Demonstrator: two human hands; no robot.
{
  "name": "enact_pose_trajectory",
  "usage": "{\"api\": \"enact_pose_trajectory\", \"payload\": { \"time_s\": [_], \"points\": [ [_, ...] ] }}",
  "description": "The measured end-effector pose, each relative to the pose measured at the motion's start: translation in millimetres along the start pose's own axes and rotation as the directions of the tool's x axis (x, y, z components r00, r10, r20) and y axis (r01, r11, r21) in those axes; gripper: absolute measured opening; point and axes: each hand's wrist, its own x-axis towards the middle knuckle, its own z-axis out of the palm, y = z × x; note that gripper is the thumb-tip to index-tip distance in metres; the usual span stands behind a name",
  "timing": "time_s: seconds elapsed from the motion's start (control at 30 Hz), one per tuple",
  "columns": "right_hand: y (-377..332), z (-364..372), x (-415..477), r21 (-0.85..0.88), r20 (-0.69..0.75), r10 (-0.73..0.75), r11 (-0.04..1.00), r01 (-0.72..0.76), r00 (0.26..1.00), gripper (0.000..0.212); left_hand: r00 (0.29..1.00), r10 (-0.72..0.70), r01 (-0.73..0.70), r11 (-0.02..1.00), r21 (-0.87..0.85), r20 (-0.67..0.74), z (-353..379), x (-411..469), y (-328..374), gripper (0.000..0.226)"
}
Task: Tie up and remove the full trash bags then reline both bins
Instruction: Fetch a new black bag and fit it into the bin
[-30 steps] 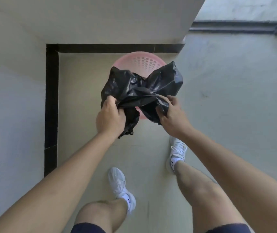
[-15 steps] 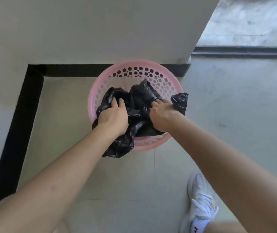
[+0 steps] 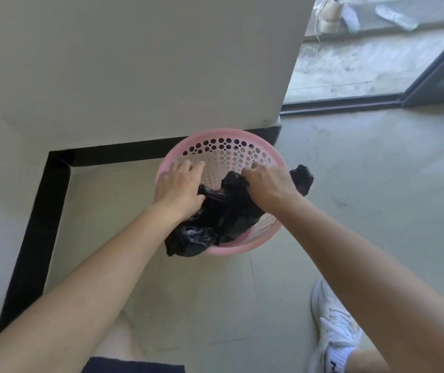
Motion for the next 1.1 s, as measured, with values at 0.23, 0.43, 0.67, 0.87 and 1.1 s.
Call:
{"api": "enact_pose_trajectory", "payload": {
  "time_s": [0.23,0.43,0.67,0.87,1.1],
  "points": [
    [10.6,-29.4,-18.7,0.247,-0.138,0.447,0.88,-0.407,0.884,0.023,0.965,-0.258,0.261,0.963,-0.067,0.05,-39.6,-41.0,-22.5,0.016],
    [28.8,-39.8,-31.6,0.157,-0.064,0.423,0.898,-0.41,0.904,0.027,0.909,-0.397,0.33,0.872,-0.362,-0.125,-28.4,-45.3,-52.1,0.025],
    [0.9,-61.4,-23.8,0.612,0.093,0.222,0.756,-0.232,0.971,0.02,0.821,-0.253,0.418,-0.344,-0.841,0.512,-50.5,-29.0,-48.8,0.024],
    [13.0,-63.0,-18.9,0.566,0.064,0.5,0.694,-0.445,0.863,0.035,0.879,-0.296,0.341,-0.163,-0.926,0.375,-60.3,-21.2,-56.1,0.025],
    [2.5,-69.1,-20.8,0.411,0.023,0.392,0.835,-0.367,0.919,0.081,0.949,-0.298,0.157,0.727,-0.668,-0.101,-40.6,-28.2,-65.6,0.027]
  ]
}}
